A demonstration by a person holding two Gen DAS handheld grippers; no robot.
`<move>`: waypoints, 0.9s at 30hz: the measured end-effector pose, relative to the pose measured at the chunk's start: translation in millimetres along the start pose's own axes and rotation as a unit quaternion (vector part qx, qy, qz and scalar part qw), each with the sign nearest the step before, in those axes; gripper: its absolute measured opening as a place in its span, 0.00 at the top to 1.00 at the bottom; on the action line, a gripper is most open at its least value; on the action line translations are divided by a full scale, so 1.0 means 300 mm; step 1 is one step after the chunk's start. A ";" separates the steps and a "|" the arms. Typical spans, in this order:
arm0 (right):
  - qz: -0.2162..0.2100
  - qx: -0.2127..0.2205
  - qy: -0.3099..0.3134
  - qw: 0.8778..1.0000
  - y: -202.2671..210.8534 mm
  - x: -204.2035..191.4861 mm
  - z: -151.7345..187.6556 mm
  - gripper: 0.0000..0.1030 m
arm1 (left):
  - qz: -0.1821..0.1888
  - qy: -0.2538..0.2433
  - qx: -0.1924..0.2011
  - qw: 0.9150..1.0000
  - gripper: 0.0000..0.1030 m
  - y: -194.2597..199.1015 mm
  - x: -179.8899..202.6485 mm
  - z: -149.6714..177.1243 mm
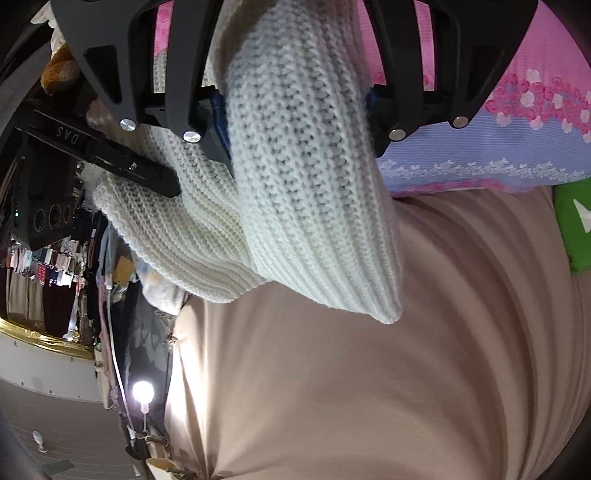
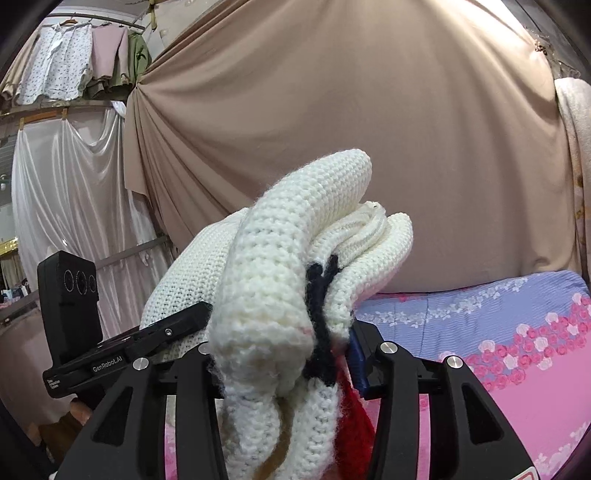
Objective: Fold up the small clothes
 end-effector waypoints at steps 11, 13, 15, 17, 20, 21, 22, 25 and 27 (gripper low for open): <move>0.050 -0.196 -0.115 0.973 -0.428 0.353 0.667 0.57 | -0.118 0.109 -0.160 0.974 0.50 -0.250 -0.543 0.617; 0.070 -0.177 -0.066 0.980 -0.381 0.301 0.617 0.57 | -0.102 0.119 -0.138 0.978 0.50 -0.173 -0.522 0.591; 0.064 -0.167 -0.037 0.983 -0.365 0.234 0.568 0.57 | -0.113 0.107 -0.122 0.980 0.49 -0.133 -0.479 0.550; 0.063 -0.162 -0.014 0.985 -0.383 0.185 0.545 0.58 | -0.123 0.092 -0.118 0.981 0.48 -0.132 -0.434 0.520; 0.096 -0.173 0.028 0.980 -0.469 0.188 0.565 0.61 | -0.140 0.076 -0.138 0.977 0.48 -0.187 -0.390 0.533; 0.114 -0.182 0.036 0.976 -0.503 0.206 0.585 0.65 | -0.155 0.068 -0.147 0.975 0.48 -0.213 -0.386 0.552; 0.136 -0.199 0.040 0.970 -0.550 0.245 0.618 0.66 | -0.174 0.055 -0.155 0.971 0.48 -0.241 -0.384 0.574; 0.111 -0.223 0.003 0.969 -0.629 0.313 0.667 0.67 | -0.216 0.042 -0.176 0.959 0.48 -0.286 -0.406 0.649; 0.102 -0.229 -0.012 0.968 -0.662 0.321 0.655 0.68 | -0.236 0.027 -0.167 0.957 0.45 -0.291 -0.403 0.657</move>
Point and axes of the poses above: each gripper's, at about its wrist camera, not at the fingertips, and y roughly against the way its jaws point, x to its right, z to its underside, the point moved 7 cm from there along -y, roughly the way its jaws point, and after that the axes turned 2 degrees about -x, right-handed, at the moved point
